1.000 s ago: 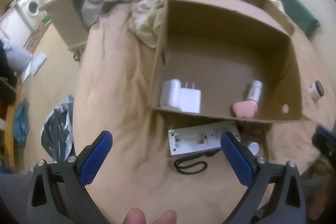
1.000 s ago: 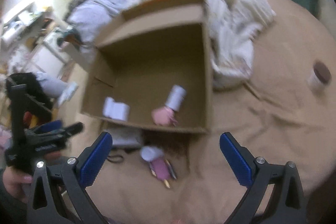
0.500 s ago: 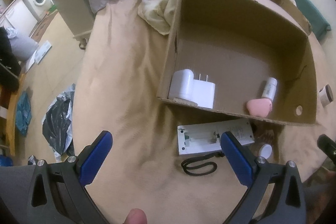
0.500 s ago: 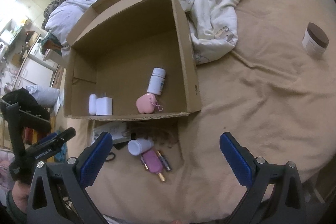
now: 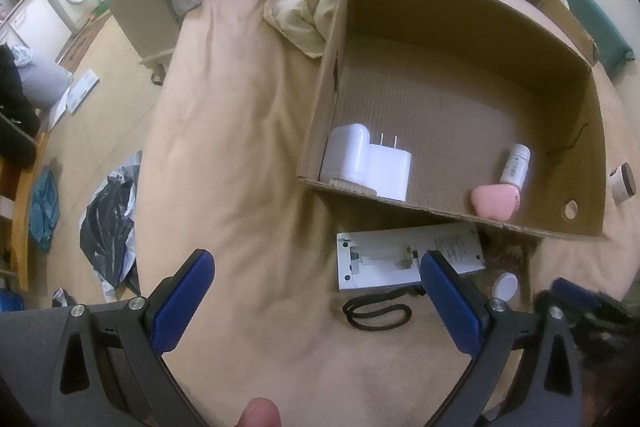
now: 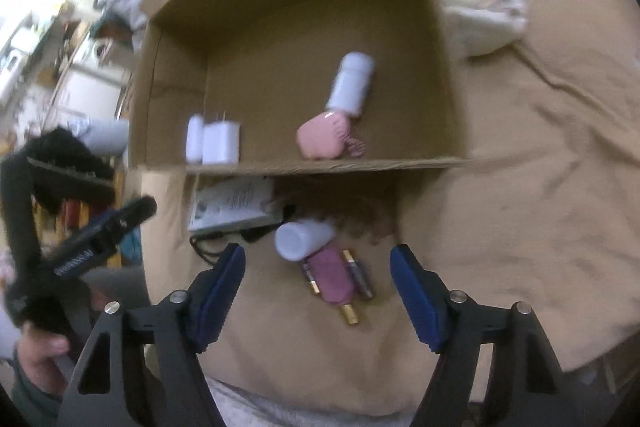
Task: Organize rigid objects
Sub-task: 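Grasp the white red-label pill bottle with the right gripper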
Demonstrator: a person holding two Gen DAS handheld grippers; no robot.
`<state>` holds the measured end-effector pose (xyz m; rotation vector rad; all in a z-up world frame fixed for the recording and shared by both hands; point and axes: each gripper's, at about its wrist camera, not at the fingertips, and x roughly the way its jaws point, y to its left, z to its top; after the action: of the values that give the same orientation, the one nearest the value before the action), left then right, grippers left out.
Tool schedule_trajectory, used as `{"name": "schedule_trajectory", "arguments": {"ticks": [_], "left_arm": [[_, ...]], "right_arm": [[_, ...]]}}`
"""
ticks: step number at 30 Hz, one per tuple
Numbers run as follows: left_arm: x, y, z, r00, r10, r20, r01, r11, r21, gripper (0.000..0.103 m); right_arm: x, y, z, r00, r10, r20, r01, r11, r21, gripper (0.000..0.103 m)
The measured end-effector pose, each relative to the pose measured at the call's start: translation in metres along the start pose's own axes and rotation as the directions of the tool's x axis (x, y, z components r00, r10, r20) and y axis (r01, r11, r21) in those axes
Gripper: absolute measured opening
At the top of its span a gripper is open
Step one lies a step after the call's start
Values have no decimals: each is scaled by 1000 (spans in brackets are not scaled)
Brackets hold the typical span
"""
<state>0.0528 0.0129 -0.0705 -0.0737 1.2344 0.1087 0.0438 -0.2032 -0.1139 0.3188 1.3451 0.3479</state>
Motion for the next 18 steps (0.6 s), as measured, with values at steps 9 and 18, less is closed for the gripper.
{"name": "schedule_trajectory", "arguments": {"ticks": [9,18], "left_arm": [[-2,2,0,1000,-9,-1,9,1000,-7,102],[-3,0,-2,1000,-6,7,6,1000,7,102]], "right_arm": [[56,24,3,982,-165,-95,154,982,-112,46],[39,16,-1,994,-79,-69,73,994,-83,28]]}}
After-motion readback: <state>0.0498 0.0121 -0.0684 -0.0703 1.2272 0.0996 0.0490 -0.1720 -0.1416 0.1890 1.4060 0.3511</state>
